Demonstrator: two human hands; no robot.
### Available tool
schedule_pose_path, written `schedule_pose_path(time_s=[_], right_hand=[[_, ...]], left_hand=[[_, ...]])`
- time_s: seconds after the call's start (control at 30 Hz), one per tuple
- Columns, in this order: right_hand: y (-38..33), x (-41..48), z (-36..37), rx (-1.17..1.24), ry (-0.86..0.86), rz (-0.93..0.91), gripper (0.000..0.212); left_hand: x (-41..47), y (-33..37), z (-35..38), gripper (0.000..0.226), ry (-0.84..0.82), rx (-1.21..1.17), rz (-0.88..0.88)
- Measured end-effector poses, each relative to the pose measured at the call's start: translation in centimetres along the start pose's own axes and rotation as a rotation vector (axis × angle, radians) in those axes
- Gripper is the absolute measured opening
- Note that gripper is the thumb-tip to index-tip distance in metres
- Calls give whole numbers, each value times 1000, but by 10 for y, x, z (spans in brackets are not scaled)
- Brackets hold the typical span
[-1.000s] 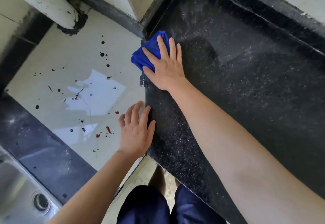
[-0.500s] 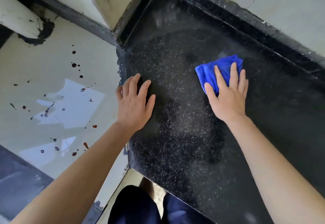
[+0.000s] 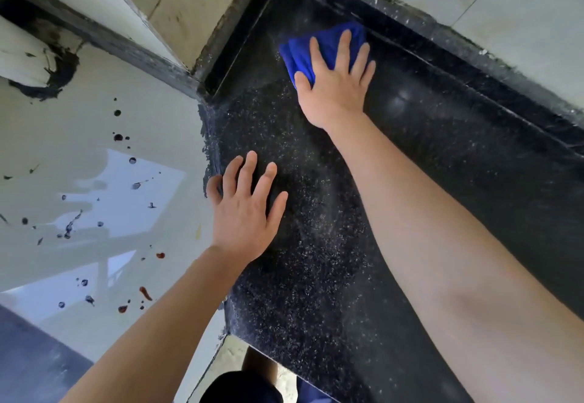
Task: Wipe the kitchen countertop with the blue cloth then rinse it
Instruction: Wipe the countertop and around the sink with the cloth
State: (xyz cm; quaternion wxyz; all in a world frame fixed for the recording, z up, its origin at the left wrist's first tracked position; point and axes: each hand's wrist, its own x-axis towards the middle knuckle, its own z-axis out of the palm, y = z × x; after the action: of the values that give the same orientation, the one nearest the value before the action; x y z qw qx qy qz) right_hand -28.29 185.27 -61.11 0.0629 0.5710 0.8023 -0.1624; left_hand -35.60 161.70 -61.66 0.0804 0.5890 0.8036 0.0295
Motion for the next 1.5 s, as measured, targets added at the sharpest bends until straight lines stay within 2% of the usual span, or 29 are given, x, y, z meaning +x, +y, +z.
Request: schedule_pose_path(time_s=[0.13, 0.23, 0.3, 0.4, 0.5, 0.63, 0.77, 0.93, 1.13, 1.4, 1.5], right_hand=[[-47, -5, 10, -52, -28, -253, 63], [-29, -30, 14, -89, -30, -538, 62], [-3, -38, 13, -105, -18, -639, 61], [20, -22, 3, -124, -31, -569, 63], [-1, 29, -16, -117, -62, -425, 62], [-30, 79, -35, -182, -93, -431, 61], [-25, 79, -35, -141, -88, -413, 61], [-41, 47, -18, -106, -66, -292, 63], [-54, -29, 17, -122, -63, -593, 60], [-39, -2, 0, -158, -131, -652, 66], [-27, 23, -14, -117, -110, -512, 67]], left_hand=[[0, 2, 3, 52, 3, 1, -7], [0, 1, 5, 52, 10, 1, 1], [0, 0, 6, 52, 26, 7, 4], [0, -1, 5, 52, 31, 19, 11], [0, -2, 4, 52, 8, 35, 10], [-1, -1, 6, 52, 13, 29, 22], [-1, -2, 6, 52, 6, 27, 25], [0, -1, 4, 52, -25, 47, 17], [2, -3, 2, 51, -3, 14, 29], [1, -11, -4, 55, -36, 45, 89], [-1, -13, -2, 57, -59, 63, 103]])
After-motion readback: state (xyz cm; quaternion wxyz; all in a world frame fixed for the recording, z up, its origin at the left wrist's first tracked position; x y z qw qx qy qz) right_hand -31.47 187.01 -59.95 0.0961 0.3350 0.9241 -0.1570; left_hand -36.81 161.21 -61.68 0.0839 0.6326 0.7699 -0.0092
